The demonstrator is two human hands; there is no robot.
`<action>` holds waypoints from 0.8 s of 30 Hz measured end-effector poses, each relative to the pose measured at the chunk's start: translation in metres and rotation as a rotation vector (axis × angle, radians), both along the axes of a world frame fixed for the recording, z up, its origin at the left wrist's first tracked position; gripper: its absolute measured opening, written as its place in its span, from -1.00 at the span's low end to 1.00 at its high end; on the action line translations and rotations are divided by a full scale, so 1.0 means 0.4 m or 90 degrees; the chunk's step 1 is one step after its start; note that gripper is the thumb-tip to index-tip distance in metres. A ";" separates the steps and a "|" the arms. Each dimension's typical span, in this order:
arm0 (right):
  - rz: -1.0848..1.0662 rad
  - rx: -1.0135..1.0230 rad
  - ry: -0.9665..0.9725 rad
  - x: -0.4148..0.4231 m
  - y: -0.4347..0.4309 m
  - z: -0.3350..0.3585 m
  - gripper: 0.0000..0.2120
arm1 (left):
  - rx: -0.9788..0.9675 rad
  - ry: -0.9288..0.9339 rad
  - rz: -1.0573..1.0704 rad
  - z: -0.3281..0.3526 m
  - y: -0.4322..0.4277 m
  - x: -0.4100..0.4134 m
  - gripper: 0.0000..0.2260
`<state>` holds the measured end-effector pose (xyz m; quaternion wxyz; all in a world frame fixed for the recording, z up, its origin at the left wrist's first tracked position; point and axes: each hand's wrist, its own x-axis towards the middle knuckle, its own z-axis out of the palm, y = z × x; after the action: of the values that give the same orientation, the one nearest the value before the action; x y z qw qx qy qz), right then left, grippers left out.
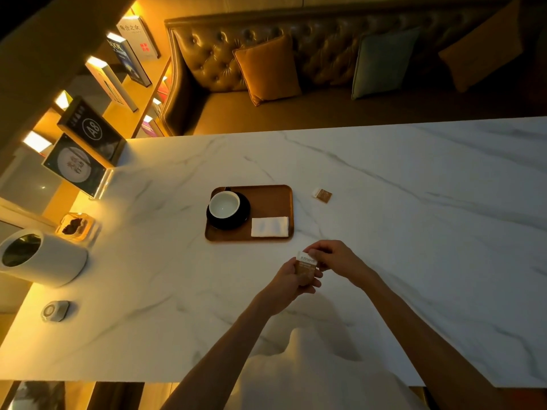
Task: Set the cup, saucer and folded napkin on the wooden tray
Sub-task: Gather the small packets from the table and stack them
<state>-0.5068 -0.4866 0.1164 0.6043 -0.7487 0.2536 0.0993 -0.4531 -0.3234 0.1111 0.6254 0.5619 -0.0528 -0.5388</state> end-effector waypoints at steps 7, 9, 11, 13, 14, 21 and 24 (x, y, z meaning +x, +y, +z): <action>-0.101 0.051 0.054 0.019 -0.047 -0.059 -0.79 | 0.031 0.109 0.064 -0.024 -0.025 0.031 -0.70; -0.135 0.060 0.092 0.032 -0.074 -0.084 -0.80 | 0.037 0.132 0.090 -0.037 -0.037 0.052 -0.72; -0.168 0.048 0.128 0.053 -0.109 -0.109 -0.83 | 0.046 0.158 0.118 -0.053 -0.055 0.081 -0.77; -0.200 0.024 0.156 0.085 -0.149 -0.133 -0.84 | 0.060 0.179 0.145 -0.068 -0.080 0.120 -0.79; -0.214 0.010 0.165 0.104 -0.171 -0.146 -0.84 | 0.066 0.187 0.157 -0.075 -0.095 0.142 -0.80; -0.248 -0.139 0.232 0.285 -0.330 -0.229 -0.78 | 0.095 0.219 0.192 -0.148 -0.210 0.298 -0.77; -0.213 -0.250 0.226 0.371 -0.376 -0.243 -0.81 | 0.103 0.227 0.202 -0.176 -0.245 0.346 -0.79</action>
<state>-0.3586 -0.6369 0.0193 0.4027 -0.7698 0.4893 0.0767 -0.3145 -0.4215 0.0408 0.6546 0.5073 0.1908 -0.5270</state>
